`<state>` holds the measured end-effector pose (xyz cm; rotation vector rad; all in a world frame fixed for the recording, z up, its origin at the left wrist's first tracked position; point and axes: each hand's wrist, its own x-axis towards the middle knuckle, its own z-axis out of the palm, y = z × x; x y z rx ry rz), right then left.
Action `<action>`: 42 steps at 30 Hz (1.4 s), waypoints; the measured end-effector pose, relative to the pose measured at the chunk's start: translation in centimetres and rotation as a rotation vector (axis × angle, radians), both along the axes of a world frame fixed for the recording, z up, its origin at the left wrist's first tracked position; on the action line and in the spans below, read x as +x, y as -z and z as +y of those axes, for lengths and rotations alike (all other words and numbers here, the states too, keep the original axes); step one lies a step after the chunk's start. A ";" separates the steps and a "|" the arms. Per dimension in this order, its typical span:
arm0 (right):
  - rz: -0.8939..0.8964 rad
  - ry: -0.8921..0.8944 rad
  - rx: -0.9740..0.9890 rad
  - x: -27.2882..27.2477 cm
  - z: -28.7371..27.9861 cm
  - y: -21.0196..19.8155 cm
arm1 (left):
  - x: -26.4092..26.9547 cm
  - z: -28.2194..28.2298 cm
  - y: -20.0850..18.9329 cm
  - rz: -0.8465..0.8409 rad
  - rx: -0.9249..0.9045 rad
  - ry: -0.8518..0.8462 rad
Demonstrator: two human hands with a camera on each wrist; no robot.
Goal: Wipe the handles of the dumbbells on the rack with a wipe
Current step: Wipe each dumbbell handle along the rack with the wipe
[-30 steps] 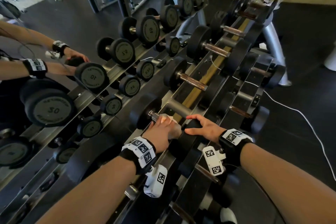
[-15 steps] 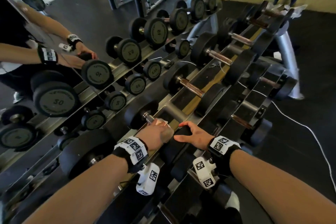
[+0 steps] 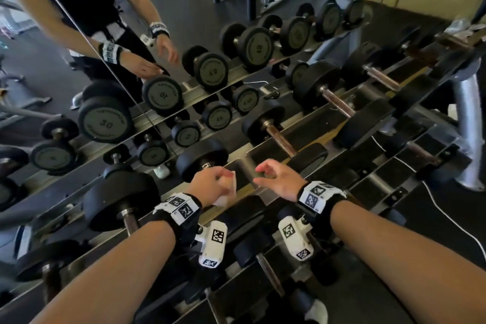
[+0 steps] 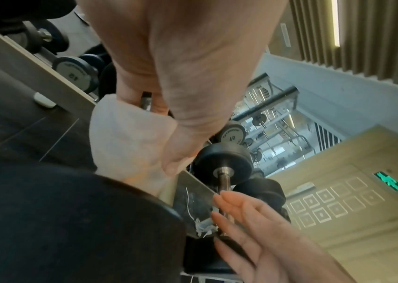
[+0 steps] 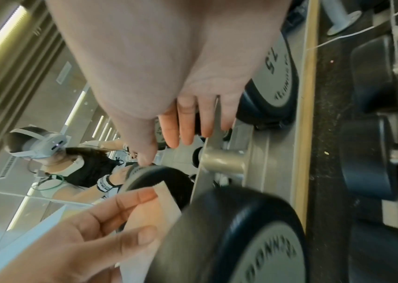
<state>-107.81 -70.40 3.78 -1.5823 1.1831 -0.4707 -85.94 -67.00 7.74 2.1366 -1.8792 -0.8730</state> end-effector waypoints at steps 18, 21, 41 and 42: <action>0.316 0.322 -0.075 -7.9 -6.6 0.9 | -6.3 -5.8 2.5 0.358 -0.140 -0.292; 0.183 0.325 -0.001 -8.3 -6.8 1.3 | -7.2 -8.2 2.7 0.326 -0.156 -0.209; -0.182 0.411 0.157 -10.4 -7.3 5.2 | -9.2 -14.8 6.3 -0.276 -0.176 0.622; -0.188 0.412 0.162 -10.4 -7.4 5.3 | -9.4 -14.6 6.1 -0.277 -0.176 0.672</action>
